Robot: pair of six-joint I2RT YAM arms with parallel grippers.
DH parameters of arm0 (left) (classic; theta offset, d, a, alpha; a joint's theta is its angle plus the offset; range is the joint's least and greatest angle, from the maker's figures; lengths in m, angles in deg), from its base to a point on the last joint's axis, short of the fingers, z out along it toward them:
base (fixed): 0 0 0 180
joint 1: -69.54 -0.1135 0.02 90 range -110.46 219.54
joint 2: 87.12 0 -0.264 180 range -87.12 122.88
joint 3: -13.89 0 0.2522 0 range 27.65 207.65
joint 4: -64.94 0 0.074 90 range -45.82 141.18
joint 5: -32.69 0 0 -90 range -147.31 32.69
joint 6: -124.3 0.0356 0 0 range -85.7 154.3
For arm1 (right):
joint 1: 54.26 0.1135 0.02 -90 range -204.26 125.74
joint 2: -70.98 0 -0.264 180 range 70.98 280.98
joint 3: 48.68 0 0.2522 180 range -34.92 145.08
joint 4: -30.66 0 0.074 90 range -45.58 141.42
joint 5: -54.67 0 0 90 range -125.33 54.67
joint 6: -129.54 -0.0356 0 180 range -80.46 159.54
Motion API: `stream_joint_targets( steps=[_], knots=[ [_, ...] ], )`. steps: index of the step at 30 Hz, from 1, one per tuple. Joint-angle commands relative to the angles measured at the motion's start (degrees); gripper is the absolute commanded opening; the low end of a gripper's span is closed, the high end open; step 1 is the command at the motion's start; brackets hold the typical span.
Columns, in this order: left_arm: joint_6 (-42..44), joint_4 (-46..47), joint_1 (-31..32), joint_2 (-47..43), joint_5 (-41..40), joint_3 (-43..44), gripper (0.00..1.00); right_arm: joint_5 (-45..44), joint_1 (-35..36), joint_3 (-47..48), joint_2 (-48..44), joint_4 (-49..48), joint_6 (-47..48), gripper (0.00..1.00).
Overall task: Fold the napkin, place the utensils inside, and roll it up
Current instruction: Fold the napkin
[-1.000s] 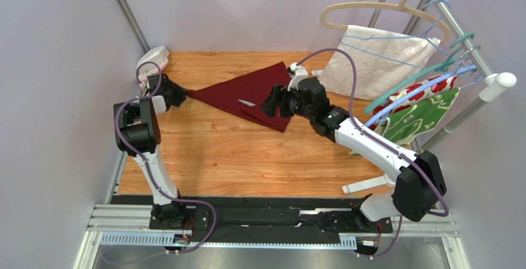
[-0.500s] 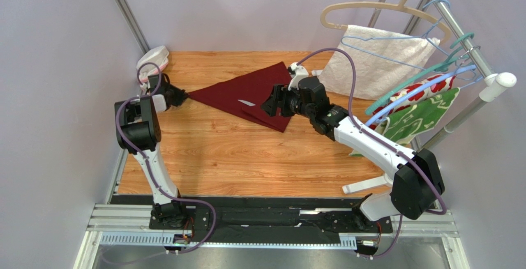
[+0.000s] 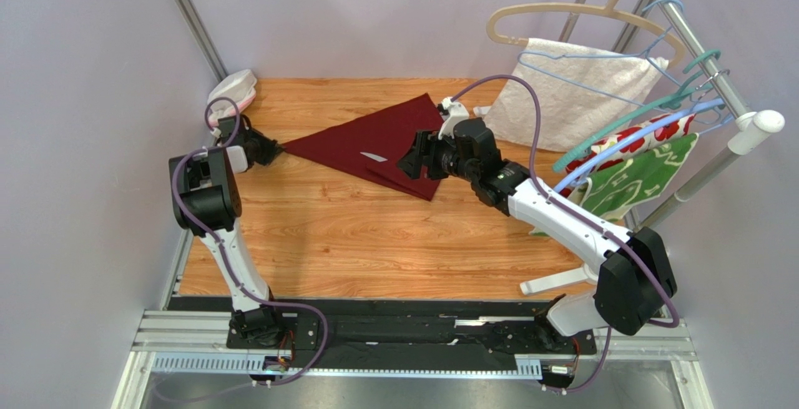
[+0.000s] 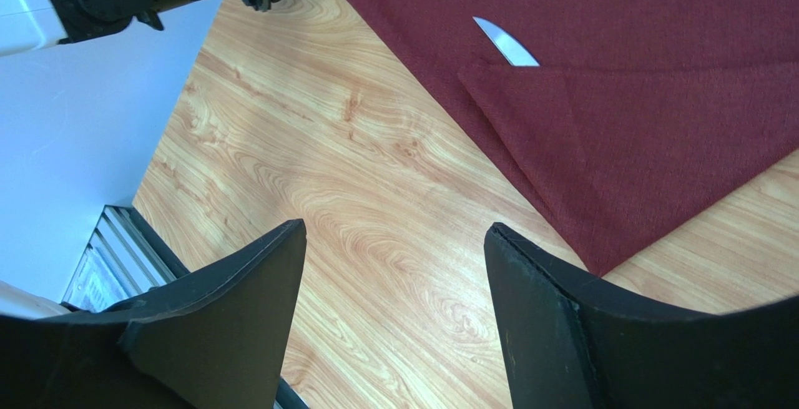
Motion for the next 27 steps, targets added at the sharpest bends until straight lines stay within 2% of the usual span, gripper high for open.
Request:
stream_joint_targets(
  steps=[1, 9, 12, 14, 20, 25, 27],
  knots=[
    [6.84, -0.11, -1.1, -7.22, -0.61, -3.76, 0.0, -0.17, -0.3, -0.97, -1.93, -1.34, 0.68, 0.73],
    [15.63, 3.66, -1.1, -19.95, -2.37, -14.04, 0.0, 0.71, -0.3, -2.55, -2.1, -1.34, 0.59, 0.73],
    [22.04, 3.49, 1.53, -22.68, -0.61, -13.7, 0.0, 0.01, -0.3, -3.43, -2.45, -1.34, 0.76, 0.73],
    [25.72, 4.71, 4.33, -23.66, -0.08, -13.44, 0.0, -0.6, -0.3, -4.05, -2.54, -1.34, 0.85, 0.73],
    [36.01, 4.81, 18.57, -23.66, 2.11, -8.96, 0.0, -1.66, -0.3, -5.98, -4.74, -1.34, 0.68, 0.73],
    [43.4, 3.24, 31.38, -20.59, 2.2, -3.34, 0.0, -2.98, -0.3, -8.09, -6.41, -1.16, 0.68, 0.73],
    [46.65, 2.18, 34.65, -18.67, 2.73, -0.45, 0.0, -3.33, -0.3, -8.53, -7.2, -0.99, 0.41, 0.73]
  ],
)
